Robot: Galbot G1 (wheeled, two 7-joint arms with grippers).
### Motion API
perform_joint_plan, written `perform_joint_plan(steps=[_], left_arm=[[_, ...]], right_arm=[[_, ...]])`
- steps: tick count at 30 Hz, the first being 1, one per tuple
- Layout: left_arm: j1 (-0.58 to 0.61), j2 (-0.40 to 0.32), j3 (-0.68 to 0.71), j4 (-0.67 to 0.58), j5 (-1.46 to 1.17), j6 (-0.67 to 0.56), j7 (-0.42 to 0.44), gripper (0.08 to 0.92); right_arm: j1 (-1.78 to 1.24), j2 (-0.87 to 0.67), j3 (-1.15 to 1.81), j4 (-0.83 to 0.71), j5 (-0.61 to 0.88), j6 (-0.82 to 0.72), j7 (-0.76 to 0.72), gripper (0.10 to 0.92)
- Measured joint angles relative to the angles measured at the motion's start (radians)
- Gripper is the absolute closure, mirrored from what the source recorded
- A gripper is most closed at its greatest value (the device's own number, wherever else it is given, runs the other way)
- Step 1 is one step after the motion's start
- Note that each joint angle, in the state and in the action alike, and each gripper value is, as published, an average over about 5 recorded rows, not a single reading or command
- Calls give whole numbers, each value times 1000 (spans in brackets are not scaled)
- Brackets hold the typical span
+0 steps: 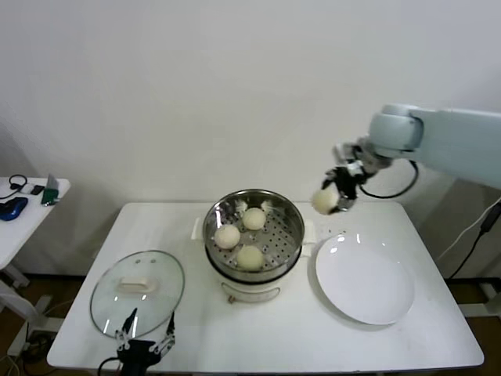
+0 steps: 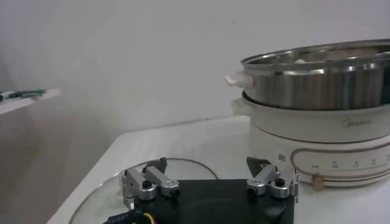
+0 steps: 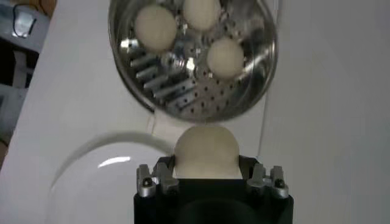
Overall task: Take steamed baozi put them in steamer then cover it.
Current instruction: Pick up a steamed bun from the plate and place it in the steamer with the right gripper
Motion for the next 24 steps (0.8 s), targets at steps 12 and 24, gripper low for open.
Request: perform_joint_plan(steps=[12,24], left_arm=[[0,3,-18,-3,-16,-1,-2,177],[-1,0,-20,2,-18,-5,-4,177]], right_arm=[[-117,178,18,-22,30,-56,84,323],[-262,252,35,-104,-55,-73,134,320]])
